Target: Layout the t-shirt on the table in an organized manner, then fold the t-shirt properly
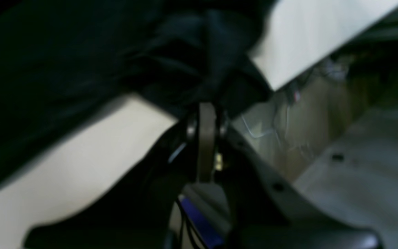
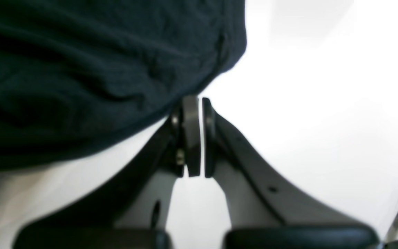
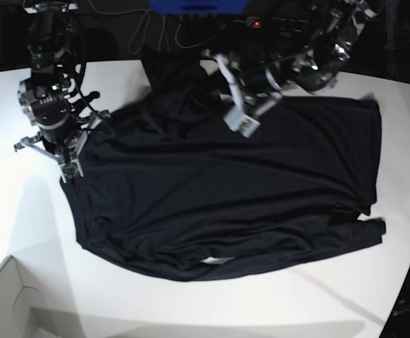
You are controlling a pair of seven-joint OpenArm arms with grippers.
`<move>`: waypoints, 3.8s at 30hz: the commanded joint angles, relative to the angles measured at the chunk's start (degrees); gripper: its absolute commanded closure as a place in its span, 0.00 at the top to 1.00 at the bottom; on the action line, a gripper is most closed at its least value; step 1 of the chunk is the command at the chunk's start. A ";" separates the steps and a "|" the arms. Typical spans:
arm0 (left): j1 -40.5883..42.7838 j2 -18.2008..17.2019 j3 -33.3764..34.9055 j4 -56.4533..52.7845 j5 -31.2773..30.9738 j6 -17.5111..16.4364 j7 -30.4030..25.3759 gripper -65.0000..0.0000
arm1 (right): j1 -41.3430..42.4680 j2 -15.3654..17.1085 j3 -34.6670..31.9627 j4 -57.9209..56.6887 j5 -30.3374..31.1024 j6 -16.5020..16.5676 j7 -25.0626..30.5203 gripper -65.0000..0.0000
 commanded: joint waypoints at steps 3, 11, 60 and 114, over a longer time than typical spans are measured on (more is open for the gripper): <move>-4.61 1.48 8.92 0.48 -0.41 0.32 -0.85 0.01 | 0.23 0.51 0.17 0.96 0.05 0.29 0.90 0.00; -8.91 4.55 16.31 -4.71 10.58 0.49 -0.41 0.01 | 0.06 0.42 0.17 0.96 0.05 0.29 0.90 0.00; -24.39 -8.46 22.11 -12.44 36.52 0.14 -0.50 0.01 | -0.91 0.51 0.17 1.05 -0.04 0.29 0.46 0.00; -22.10 -10.13 12.00 -22.55 45.22 -15.42 -4.90 0.01 | -0.12 0.60 1.66 0.96 -0.13 0.29 0.46 0.00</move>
